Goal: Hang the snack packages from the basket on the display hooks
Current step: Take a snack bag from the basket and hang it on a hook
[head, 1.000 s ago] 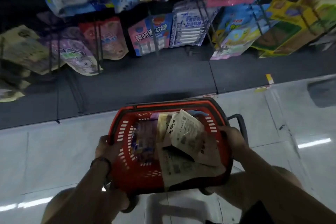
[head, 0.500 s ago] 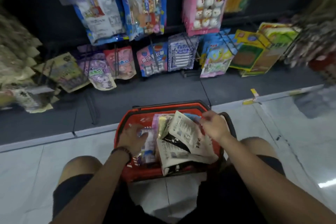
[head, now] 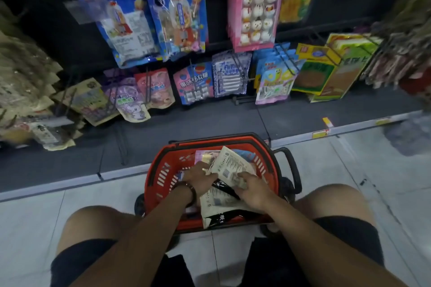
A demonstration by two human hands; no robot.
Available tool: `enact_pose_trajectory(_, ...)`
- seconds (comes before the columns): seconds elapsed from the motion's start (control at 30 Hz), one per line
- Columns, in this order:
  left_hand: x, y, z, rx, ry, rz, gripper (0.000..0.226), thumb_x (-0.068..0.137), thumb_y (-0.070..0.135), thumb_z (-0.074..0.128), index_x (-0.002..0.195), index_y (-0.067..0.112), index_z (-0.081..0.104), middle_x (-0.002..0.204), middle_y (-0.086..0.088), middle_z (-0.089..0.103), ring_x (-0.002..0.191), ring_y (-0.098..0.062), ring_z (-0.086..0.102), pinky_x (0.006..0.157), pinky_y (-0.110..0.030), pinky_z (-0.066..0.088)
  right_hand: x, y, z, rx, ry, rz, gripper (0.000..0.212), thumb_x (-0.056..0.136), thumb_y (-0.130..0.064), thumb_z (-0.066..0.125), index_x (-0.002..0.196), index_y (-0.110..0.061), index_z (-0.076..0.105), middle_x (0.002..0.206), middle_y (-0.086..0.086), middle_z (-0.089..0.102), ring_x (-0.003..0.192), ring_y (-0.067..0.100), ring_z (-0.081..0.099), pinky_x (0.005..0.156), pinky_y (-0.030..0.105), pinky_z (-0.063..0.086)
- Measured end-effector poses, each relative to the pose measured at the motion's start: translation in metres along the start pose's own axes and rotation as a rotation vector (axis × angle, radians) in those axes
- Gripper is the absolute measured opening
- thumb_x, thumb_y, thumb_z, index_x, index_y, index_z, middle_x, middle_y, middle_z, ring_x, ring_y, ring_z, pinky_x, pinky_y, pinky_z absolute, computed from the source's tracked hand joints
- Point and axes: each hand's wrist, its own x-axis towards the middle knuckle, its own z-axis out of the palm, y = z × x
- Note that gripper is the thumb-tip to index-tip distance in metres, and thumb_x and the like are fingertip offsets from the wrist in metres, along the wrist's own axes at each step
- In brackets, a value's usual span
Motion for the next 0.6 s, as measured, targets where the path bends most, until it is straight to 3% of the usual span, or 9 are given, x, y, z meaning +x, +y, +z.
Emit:
enact_pose_trajectory(0.1,0.027,0.012,0.008,0.058,-0.005,-0.081,0.058,0.097,0.044,0.063,0.147,0.016,0.051,0.143,-0.008,0.059,0.125,-0.029,0.059,0.092,-0.03,0.046,0.018,0.01,0.008,-0.086,-0.04,-0.009,0.042,0.097,-0.021,0.061,0.139,-0.022,0.062,0.132,0.009,0.068,0.119,0.03,0.064,0.101,0.032,0.05)
enact_pose_trajectory(0.17,0.046,0.017,0.014,0.1,-0.041,-0.136,0.057,0.093,0.049,0.063,0.139,0.017,0.057,0.132,-0.007,0.064,0.116,-0.029,0.065,0.094,-0.035,0.054,0.035,0.015,0.016,-0.119,-0.039,-0.056,0.032,0.09,-0.018,0.069,0.119,-0.03,0.067,0.114,-0.004,0.07,0.103,0.02,0.067,0.094,0.03,0.055)
enact_pose_trajectory(0.23,0.078,0.01,0.023,0.151,-0.077,-0.19,0.064,0.079,0.059,0.063,0.13,0.021,0.065,0.115,-0.005,0.072,0.1,-0.026,0.07,0.091,-0.041,0.061,0.043,0.015,0.022,-0.143,-0.028,-0.129,0.029,0.095,-0.011,0.068,0.118,-0.027,0.065,0.118,-0.004,0.065,0.101,0.011,0.068,0.096,0.024,0.055)
enact_pose_trajectory(0.3,0.112,-0.001,0.035,0.17,-0.078,-0.237,0.077,0.063,0.068,0.064,0.127,0.026,0.067,0.118,-0.006,0.072,0.101,-0.028,0.07,0.09,-0.042,0.061,0.042,0.007,0.019,-0.139,-0.088,-0.154,0.032,0.106,-0.01,0.058,0.135,-0.022,0.058,0.13,0.005,0.056,0.113,0.005,0.067,0.101,0.019,0.051)
enact_pose_trajectory(0.37,0.12,0.006,0.036,0.18,-0.071,-0.269,0.088,0.057,0.074,0.066,0.131,0.026,0.066,0.127,-0.008,0.069,0.108,-0.03,0.067,0.089,-0.038,0.057,0.046,0.008,0.021,-0.067,-0.179,-0.121,0.059,0.103,-0.022,0.062,0.158,-0.02,0.042,0.154,0.011,0.046,0.144,0.018,0.049,0.12,0.028,0.037)
enact_pose_trajectory(0.4,0.115,0.018,0.034,0.186,-0.08,-0.276,0.089,0.058,0.074,0.066,0.132,0.025,0.066,0.128,-0.009,0.068,0.108,-0.03,0.066,0.087,-0.036,0.056,0.046,0.004,0.021,-0.031,-0.146,-0.074,0.065,0.1,-0.027,0.065,0.16,-0.02,0.04,0.159,0.011,0.043,0.149,0.025,0.042,0.123,0.033,0.033)
enact_pose_trajectory(0.5,0.102,0.045,0.03,0.227,-0.099,-0.264,0.07,0.077,0.066,0.067,0.132,0.023,0.066,0.122,-0.008,0.068,0.104,-0.028,0.066,0.083,-0.034,0.055,0.049,0.001,0.02,0.033,-0.142,-0.026,0.058,0.097,-0.034,0.066,0.151,-0.02,0.049,0.147,0.01,0.051,0.141,0.03,0.049,0.119,0.041,0.038)
enact_pose_trajectory(0.6,0.102,0.052,0.035,0.243,-0.105,-0.244,0.055,0.093,0.051,0.065,0.137,0.018,0.061,0.125,-0.011,0.065,0.11,-0.029,0.063,0.092,-0.035,0.054,0.048,0.001,0.018,0.071,-0.168,-0.02,0.066,0.093,-0.038,0.069,0.154,-0.023,0.047,0.146,0.009,0.05,0.139,0.03,0.05,0.118,0.042,0.04)
